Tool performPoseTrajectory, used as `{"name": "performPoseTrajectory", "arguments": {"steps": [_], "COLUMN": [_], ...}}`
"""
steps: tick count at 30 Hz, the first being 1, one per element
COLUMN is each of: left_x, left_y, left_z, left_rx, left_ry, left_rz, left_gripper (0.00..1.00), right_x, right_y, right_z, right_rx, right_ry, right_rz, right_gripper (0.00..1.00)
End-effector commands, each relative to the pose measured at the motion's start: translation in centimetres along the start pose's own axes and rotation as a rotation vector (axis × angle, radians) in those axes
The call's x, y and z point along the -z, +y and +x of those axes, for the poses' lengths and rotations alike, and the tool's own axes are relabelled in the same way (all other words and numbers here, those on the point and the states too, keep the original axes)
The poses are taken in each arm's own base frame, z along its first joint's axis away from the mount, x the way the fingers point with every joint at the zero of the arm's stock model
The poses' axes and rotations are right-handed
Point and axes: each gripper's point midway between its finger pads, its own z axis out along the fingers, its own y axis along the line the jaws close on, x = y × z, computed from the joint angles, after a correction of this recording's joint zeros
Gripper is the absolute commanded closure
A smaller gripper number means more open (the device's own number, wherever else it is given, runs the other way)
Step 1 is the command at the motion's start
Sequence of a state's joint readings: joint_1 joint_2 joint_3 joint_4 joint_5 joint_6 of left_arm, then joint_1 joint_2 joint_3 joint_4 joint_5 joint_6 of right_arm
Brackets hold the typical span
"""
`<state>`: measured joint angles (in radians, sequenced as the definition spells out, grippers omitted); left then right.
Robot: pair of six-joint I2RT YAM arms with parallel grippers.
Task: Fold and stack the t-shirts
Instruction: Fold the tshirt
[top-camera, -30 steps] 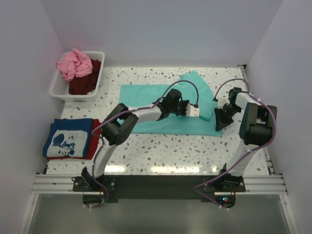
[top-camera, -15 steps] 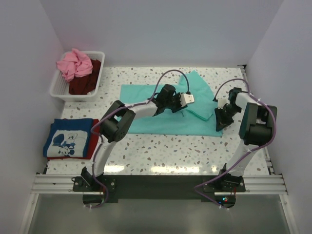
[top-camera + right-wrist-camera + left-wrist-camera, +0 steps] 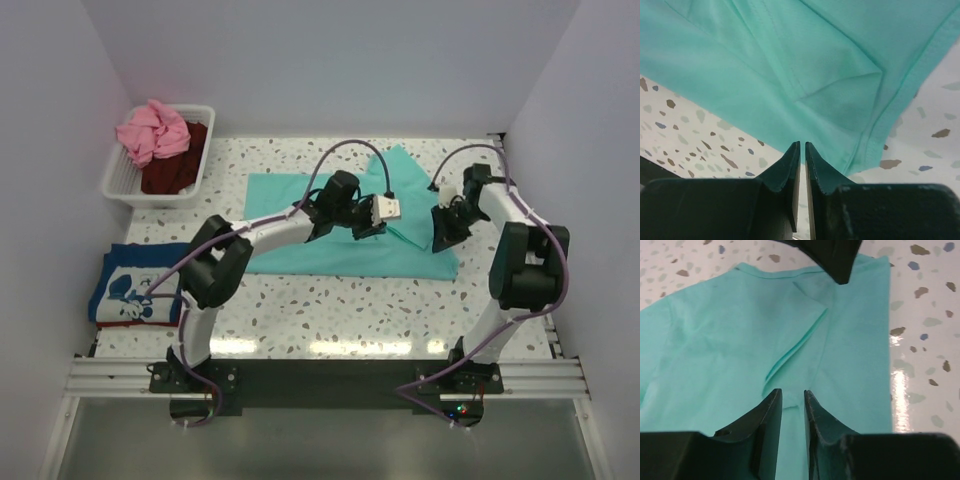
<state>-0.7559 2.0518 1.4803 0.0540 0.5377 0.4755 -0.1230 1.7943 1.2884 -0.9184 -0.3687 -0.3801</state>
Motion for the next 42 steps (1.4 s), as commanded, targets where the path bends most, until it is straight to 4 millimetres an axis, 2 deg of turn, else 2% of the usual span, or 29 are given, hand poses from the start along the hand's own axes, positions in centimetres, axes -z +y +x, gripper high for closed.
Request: {"name": "performPoseTrajectory", "arguments": {"steps": [1,5,11,15,22,27,32,35,36,37,38,39,40,42], "left_x": [-0.1,-0.8,-1.6,-1.7,-1.6,-1.6,-1.4,-0.9,-0.5,0.3,0.8,1.9,2.6,4.3], "left_y": [-4.2,-4.7,-5.5,-6.1,-7.2,-7.7,-7.7,-7.1,-6.7,-5.9,-5.4,-4.1,-3.8,-2.4], "left_z": [1.9,3.5,5.9,7.7,9.6,10.6,10.1,8.7,7.4,7.2,6.6,5.2,5.5,4.5], "left_rx": [0.022,0.054,0.078,0.090,0.104,0.112,0.121,0.167,0.180,0.239,0.262,0.292,0.314,0.356], "left_ry": [0.067,0.106,0.163,0.202,0.247,0.266,0.249,0.212,0.173,0.162,0.141,0.098,0.098,0.073], "left_rz": [0.127,0.132,0.150,0.159,0.184,0.194,0.198,0.184,0.186,0.167,0.160,0.128,0.113,0.057], "left_gripper": [0.71,0.74,0.79,0.81,0.85,0.86,0.85,0.80,0.78,0.74,0.71,0.66,0.64,0.60], "right_x": [-0.7,-1.8,-3.8,-4.5,-3.8,-3.8,-4.7,-3.9,-3.5,-2.3,-1.3,-0.4,1.5,3.4], "right_y": [1.0,0.8,0.7,0.1,0.1,-0.1,-1.5,-1.9,-1.9,-1.8,-1.7,-2.0,-2.0,-2.6], "right_z": [-1.1,-1.4,-1.6,-3.4,-7.1,-9.8,-12.0,-14.0,-14.5,-15.1,-15.5,-16.1,-16.7,-17.5], "right_rx": [-0.001,-0.002,-0.002,-0.015,-0.067,-0.095,-0.099,-0.097,-0.091,-0.081,-0.069,-0.041,-0.020,0.012], "right_ry": [-0.002,0.009,0.050,-0.005,-0.124,-0.179,-0.220,-0.274,-0.294,-0.325,-0.348,-0.378,-0.420,-0.451], "right_rz": [-0.005,0.016,0.028,0.051,0.052,0.050,0.085,0.101,0.106,0.125,0.139,0.169,0.209,0.288], "right_gripper": [0.86,0.76,0.75,0.73,0.76,0.77,0.77,0.76,0.75,0.73,0.70,0.66,0.61,0.48]}}
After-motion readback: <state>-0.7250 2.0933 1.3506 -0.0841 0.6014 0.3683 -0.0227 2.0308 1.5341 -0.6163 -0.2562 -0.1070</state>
